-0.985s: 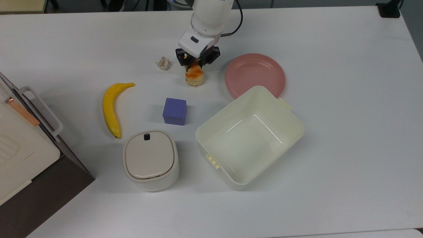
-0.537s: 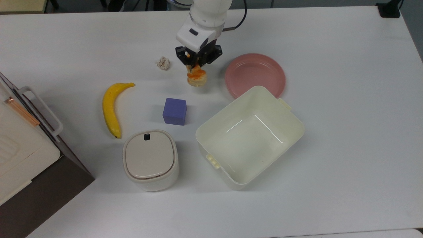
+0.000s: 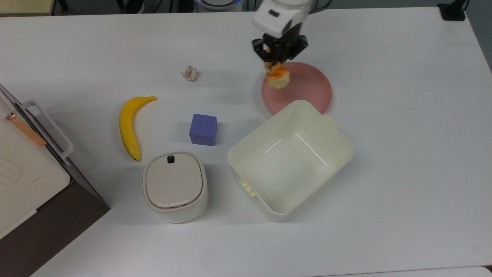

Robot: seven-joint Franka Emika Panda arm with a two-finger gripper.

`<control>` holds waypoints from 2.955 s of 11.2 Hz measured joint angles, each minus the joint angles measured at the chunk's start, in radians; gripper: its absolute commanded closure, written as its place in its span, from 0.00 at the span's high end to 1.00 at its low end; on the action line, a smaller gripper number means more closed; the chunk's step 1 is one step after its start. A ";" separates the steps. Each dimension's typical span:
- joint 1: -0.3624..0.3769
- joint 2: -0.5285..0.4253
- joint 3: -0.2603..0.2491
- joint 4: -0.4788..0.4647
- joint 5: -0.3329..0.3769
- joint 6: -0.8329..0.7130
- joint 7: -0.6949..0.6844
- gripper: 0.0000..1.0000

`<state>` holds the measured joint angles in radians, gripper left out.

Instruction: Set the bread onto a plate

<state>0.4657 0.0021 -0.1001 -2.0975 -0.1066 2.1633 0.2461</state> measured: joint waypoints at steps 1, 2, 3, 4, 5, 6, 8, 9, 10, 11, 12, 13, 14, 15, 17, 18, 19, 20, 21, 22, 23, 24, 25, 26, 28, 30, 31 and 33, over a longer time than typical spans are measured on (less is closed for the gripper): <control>0.030 0.007 0.001 -0.002 0.000 0.000 0.031 0.00; 0.054 0.021 0.001 -0.003 0.000 0.000 0.050 0.00; 0.067 0.039 0.001 -0.003 0.000 0.000 0.057 0.00; 0.068 0.062 0.001 -0.002 0.000 0.000 0.057 0.00; 0.067 0.086 -0.001 -0.001 -0.003 0.000 0.057 0.00; 0.065 0.107 -0.002 0.000 -0.007 0.000 0.057 0.14; 0.063 0.129 -0.003 0.003 -0.010 0.000 0.057 0.76; 0.063 0.129 -0.003 0.004 -0.011 0.000 0.057 0.87; 0.063 0.129 -0.003 0.006 -0.014 0.000 0.056 1.00; 0.063 0.129 -0.003 0.007 -0.020 -0.003 0.041 1.00; 0.063 0.129 -0.003 0.012 -0.022 -0.019 0.014 1.00; 0.063 0.129 -0.003 0.025 -0.023 -0.047 -0.009 1.00; 0.063 0.128 -0.003 0.043 -0.023 -0.075 -0.024 1.00; 0.063 0.128 -0.003 0.057 -0.023 -0.095 -0.033 1.00; 0.063 0.128 -0.003 0.069 -0.024 -0.115 -0.042 1.00; 0.061 0.127 -0.004 0.071 -0.029 -0.115 -0.048 1.00; 0.048 0.121 -0.005 0.076 -0.034 -0.116 -0.063 1.00; 0.012 0.105 -0.007 0.085 -0.036 -0.127 -0.096 1.00; -0.050 0.083 -0.011 0.104 -0.037 -0.156 -0.149 1.00; -0.123 0.058 -0.017 0.132 -0.037 -0.196 -0.218 1.00; -0.193 0.039 -0.021 0.165 -0.037 -0.247 -0.287 1.00; -0.249 0.028 -0.022 0.198 -0.037 -0.287 -0.344 1.00; -0.292 0.024 -0.023 0.226 -0.036 -0.308 -0.380 1.00; -0.326 0.024 -0.024 0.249 -0.034 -0.311 -0.395 1.00; -0.381 0.024 -0.033 0.305 0.041 -0.316 -0.395 1.00; -0.428 0.025 -0.058 0.395 0.121 -0.318 -0.329 1.00; -0.449 0.029 -0.063 0.439 0.130 -0.323 -0.313 1.00; -0.479 0.039 -0.065 0.512 0.136 -0.403 -0.305 1.00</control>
<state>-0.0136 0.0409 -0.1649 -1.5857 0.0292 1.7604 -0.0588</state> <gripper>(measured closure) 0.000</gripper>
